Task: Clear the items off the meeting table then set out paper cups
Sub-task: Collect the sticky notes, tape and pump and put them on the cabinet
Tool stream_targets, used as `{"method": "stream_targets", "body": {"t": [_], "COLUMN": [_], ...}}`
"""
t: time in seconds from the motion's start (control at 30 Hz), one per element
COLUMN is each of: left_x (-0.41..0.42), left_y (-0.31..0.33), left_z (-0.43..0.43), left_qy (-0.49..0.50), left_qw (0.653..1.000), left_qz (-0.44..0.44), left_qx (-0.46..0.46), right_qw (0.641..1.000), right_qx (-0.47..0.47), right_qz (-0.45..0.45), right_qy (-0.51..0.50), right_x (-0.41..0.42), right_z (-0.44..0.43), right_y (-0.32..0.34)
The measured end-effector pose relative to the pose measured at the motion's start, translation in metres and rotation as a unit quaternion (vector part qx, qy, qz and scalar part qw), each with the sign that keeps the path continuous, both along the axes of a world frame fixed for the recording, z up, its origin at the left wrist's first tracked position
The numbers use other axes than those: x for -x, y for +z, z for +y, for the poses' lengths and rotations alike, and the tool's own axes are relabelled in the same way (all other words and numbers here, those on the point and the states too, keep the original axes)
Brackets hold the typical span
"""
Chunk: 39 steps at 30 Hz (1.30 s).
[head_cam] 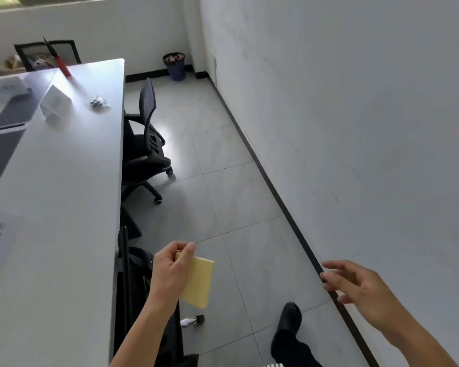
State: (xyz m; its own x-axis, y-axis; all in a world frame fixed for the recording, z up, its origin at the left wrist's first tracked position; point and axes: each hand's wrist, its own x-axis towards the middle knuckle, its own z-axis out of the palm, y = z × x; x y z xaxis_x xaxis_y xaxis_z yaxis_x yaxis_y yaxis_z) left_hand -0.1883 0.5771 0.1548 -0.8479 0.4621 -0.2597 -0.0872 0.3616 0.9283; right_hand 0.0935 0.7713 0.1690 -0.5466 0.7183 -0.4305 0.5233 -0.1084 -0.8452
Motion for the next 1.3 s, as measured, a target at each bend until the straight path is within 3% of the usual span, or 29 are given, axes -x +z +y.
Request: {"method": "stream_targets", "body": {"t": [0.23,0.47,0.73,1.0,1.3], "left_x": [0.082,0.168,0.278,0.458,0.575], "left_y": [-0.009,0.001,-0.019,0.015,0.014], "left_z": [0.075,0.118,0.122,0.146,0.181], "left_qy": [0.087,0.222,0.325,0.304,0.342], "left_qw": [0.996,0.975,0.943,0.952,0.939], "left_qz": [-0.016,-0.012,-0.062,-0.025,-0.042], "left_qx": [0.021,0.029,0.043,0.025,0.011], "right_qw": [0.998,0.966,0.942,0.94,0.928], "right_qx": [-0.008,-0.032,-0.009,-0.01,-0.001], "right_qz": [-0.004,0.002,0.007,0.01,-0.003], "right_qy": [0.07,0.256,0.334,0.341,0.373], "right_x": [0.123,0.318,0.492,0.637,0.782], "right_z": [0.139,0.244,0.267,0.273,0.319], "right_y": [-0.022,0.0,-0.02,0.0,-0.009]}}
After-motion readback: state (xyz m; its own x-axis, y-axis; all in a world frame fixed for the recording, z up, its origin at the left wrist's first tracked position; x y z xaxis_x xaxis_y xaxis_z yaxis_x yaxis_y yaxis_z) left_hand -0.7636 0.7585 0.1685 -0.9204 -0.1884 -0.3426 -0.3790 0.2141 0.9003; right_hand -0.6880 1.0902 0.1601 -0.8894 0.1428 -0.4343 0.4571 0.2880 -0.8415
